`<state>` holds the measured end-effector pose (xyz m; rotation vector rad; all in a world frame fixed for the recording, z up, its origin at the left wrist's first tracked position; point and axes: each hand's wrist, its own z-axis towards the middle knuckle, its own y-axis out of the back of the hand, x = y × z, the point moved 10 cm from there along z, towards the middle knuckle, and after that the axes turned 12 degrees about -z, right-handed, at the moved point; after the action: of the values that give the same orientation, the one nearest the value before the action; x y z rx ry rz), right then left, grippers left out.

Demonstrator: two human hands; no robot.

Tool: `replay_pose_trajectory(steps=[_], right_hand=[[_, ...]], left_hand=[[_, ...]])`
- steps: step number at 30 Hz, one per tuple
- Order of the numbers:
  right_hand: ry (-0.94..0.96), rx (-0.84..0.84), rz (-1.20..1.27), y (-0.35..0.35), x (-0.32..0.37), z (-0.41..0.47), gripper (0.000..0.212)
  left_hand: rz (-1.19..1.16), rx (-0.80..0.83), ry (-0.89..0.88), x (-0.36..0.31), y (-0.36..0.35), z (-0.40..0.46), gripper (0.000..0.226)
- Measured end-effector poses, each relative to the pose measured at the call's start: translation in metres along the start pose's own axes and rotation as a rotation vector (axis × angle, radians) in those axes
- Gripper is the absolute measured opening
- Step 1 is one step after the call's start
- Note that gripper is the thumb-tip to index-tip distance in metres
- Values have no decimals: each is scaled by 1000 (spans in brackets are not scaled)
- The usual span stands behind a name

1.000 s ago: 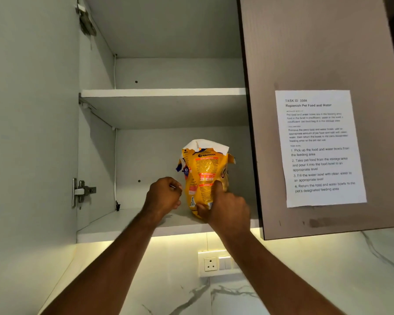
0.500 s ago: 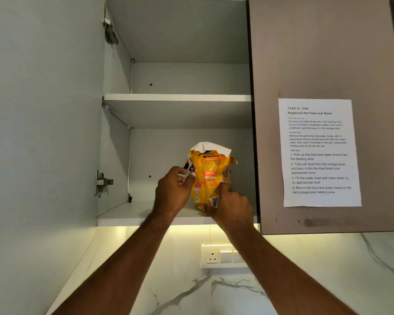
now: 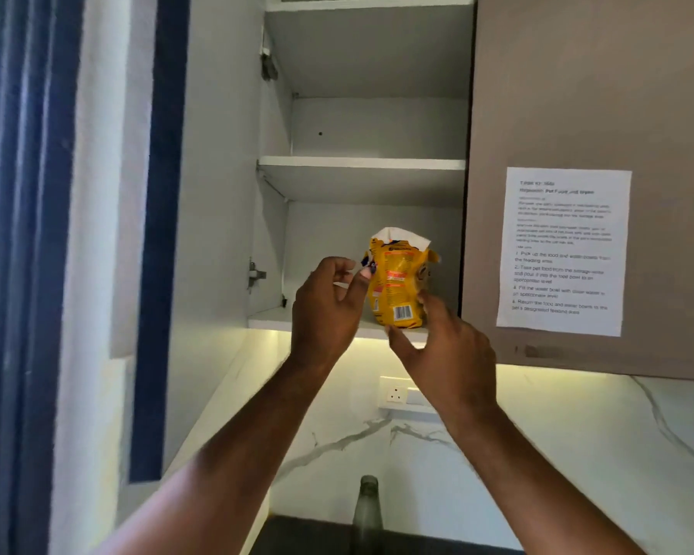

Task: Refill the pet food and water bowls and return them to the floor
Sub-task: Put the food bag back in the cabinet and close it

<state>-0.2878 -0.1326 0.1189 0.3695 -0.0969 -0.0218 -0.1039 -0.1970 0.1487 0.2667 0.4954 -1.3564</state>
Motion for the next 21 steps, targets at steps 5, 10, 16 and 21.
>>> replay_pose_trajectory(steps=[5,10,16,21], right_hand=[[9,-47,69,63,33,-19,58],[18,-156,167,126,62,-21,58],[52,-246,161,166,113,-28,52],[82,-251,184,171,158,-25,51]], left_hand=[[-30,4,-57,-76,44,-40,26],[59,-69,-393,-169,114,-86,28],[-39,-271,-548,-183,217,-86,13],[-223,-136,-112,-93,224,-44,16]])
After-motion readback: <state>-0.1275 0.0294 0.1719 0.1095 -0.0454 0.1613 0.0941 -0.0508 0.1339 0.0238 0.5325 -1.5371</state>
